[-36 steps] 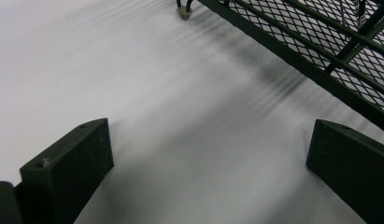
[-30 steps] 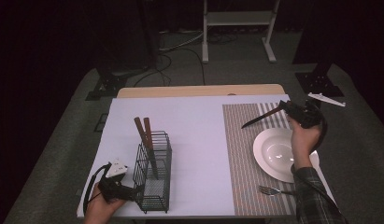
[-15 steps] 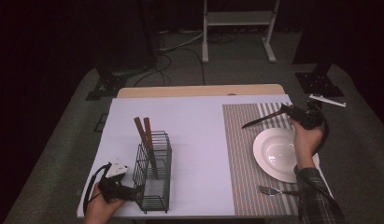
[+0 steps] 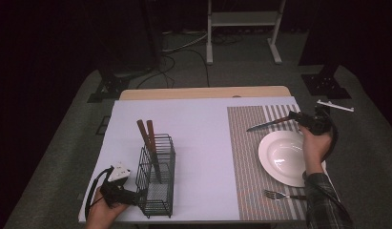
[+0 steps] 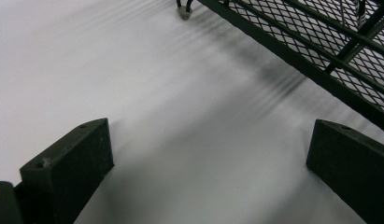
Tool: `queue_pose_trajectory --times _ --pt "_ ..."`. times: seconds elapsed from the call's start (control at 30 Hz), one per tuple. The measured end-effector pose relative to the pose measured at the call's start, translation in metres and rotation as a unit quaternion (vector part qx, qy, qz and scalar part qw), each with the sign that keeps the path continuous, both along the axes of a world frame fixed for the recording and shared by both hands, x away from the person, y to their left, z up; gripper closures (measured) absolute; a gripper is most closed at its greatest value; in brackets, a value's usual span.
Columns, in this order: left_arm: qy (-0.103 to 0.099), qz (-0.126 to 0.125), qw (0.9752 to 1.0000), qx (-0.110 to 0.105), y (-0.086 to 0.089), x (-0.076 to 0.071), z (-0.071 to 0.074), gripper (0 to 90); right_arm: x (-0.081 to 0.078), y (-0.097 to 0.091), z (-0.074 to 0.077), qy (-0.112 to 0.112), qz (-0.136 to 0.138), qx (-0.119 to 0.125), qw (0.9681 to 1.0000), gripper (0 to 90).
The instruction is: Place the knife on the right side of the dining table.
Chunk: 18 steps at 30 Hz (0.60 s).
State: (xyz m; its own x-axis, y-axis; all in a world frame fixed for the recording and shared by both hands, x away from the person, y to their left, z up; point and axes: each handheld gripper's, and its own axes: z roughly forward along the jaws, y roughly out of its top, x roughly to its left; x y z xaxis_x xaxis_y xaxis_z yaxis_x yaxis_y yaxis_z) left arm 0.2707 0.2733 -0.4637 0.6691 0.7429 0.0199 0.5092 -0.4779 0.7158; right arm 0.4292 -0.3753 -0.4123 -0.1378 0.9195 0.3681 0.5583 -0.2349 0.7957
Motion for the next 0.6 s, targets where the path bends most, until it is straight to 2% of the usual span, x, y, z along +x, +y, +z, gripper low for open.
queue_pose_trajectory --times 0.2,0.5,0.6 --pt "0.000 0.000 1.0000 0.000 0.000 0.000 0.000 0.0 0.000 -0.004 -0.003 0.009 -0.002 -0.001 1.0000 49.9" --pt "0.000 0.000 1.0000 0.000 0.000 0.000 0.000 0.0 0.004 -0.008 -0.013 0.051 -0.004 0.003 0.9987 45.8" --pt "0.000 0.000 1.0000 0.000 0.000 0.000 0.000 0.0 0.004 -0.009 -0.014 0.053 -0.003 0.000 0.9986 45.5"
